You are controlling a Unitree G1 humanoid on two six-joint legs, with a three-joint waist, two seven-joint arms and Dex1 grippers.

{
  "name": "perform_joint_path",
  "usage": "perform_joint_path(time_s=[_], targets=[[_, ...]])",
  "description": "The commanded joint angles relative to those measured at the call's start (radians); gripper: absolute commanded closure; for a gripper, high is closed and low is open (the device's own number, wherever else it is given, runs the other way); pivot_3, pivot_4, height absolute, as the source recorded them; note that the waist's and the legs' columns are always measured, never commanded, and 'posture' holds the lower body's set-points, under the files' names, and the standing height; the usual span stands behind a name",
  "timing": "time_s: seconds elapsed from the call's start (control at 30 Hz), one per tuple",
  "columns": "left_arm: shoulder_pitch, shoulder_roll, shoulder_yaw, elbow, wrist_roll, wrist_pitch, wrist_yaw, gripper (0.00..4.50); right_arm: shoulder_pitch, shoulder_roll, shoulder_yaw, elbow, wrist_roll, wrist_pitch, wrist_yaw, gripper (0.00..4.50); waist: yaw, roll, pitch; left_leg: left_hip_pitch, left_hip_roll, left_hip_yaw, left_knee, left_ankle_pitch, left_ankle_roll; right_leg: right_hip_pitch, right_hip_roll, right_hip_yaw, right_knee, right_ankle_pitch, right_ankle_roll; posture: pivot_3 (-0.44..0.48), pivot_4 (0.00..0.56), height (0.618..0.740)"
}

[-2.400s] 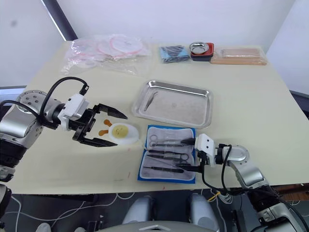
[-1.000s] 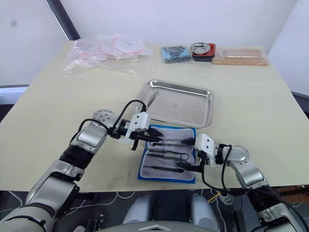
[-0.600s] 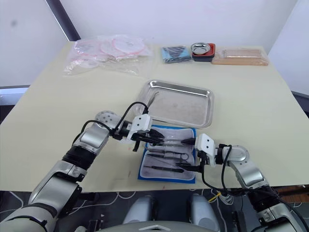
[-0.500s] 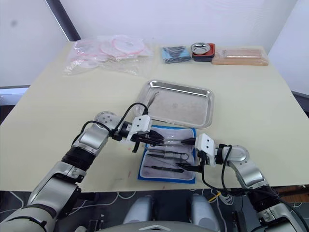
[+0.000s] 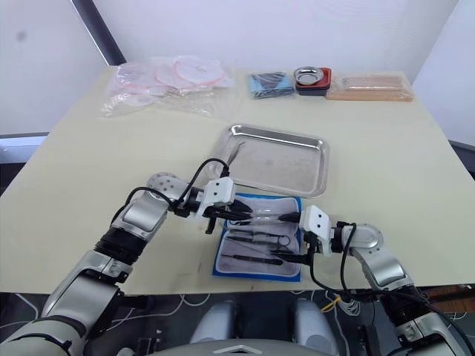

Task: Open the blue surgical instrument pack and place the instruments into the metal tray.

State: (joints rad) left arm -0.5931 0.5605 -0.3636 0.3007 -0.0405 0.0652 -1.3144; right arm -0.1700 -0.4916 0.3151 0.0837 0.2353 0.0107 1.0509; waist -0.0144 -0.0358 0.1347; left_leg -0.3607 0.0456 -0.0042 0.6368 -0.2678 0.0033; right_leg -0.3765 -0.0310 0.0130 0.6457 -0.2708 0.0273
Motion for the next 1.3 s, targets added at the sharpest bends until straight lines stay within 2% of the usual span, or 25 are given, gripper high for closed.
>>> perform_joint_path(time_s=[0.03,0.13,0.2,0.23,0.4,0.5,0.97,1.3], targets=[[0.006,0.008,-0.029,0.001,0.012,0.024,-0.039,3.78,0.071,-0.021,0.065,0.148,-0.113,0.097,-0.042,0.0,0.0,0.0,0.0,0.0,0.0,0.0,0.0,0.0,0.0,0.0,0.0,0.0,0.0,0.0,0.0,0.0,0.15,0.74],[0.005,0.006,-0.027,0.005,0.019,0.032,-0.041,3.78,0.069,-0.02,0.064,0.149,-0.113,0.098,-0.044,0.0,-0.001,0.0,0.0,0.0,0.0,0.0,0.0,0.0,0.0,0.0,0.0,0.0,0.0,0.0,0.0,0.0,0.15,0.74],[0.0,-0.002,-0.021,0.01,0.018,0.038,-0.034,4.33,0.069,-0.019,0.064,0.15,-0.113,0.098,-0.044,0.0,-0.001,0.0,0.0,0.0,0.0,0.0,0.0,0.0,0.0,0.0,0.0,0.0,0.0,0.0,0.0,0.0,0.15,0.74],[-0.004,-0.005,-0.02,0.012,0.017,0.041,-0.035,4.44,0.069,-0.019,0.065,0.15,-0.113,0.099,-0.045,0.0,0.0,0.0,-0.001,0.0,0.0,0.0,0.0,0.0,0.0,0.0,0.0,0.0,0.0,0.0,0.0,0.0,0.15,0.74],[-0.014,0.004,-0.03,-0.013,0.018,0.026,-0.069,4.44,0.068,-0.017,0.066,0.152,-0.113,0.1,-0.046,0.0,-0.001,0.0,-0.001,0.0,0.0,0.0,0.0,0.0,0.0,0.0,0.0,0.0,0.0,0.0,0.0,0.0,0.15,0.74],[-0.042,-0.008,-0.02,-0.052,-0.005,0.098,-0.078,4.44,0.068,-0.015,0.066,0.155,-0.114,0.097,-0.048,0.0,-0.001,0.0,-0.001,0.0,0.0,0.0,0.0,0.0,0.0,0.0,0.001,0.0,0.0,0.0,0.0,0.0,0.15,0.74],[-0.153,0.019,-0.085,-0.199,0.035,0.304,-0.132,4.44,0.062,0.004,0.069,0.176,-0.118,0.089,-0.057,0.0,-0.007,0.0,0.001,0.0,0.001,-0.001,0.0,0.0,0.0,0.0,0.004,0.002,0.0,0.0,0.0,0.0,0.15,0.74],[-0.158,0.092,-0.108,-0.256,0.059,0.325,-0.159,4.44,0.057,0.016,0.07,0.188,-0.125,0.084,-0.058,0.0,-0.018,0.0,0.001,0.0,0.003,-0.001,0.0,0.0,0.0,-0.001,0.007,0.003,0.001,0.0,-0.001,0.0,0.15,0.74]])
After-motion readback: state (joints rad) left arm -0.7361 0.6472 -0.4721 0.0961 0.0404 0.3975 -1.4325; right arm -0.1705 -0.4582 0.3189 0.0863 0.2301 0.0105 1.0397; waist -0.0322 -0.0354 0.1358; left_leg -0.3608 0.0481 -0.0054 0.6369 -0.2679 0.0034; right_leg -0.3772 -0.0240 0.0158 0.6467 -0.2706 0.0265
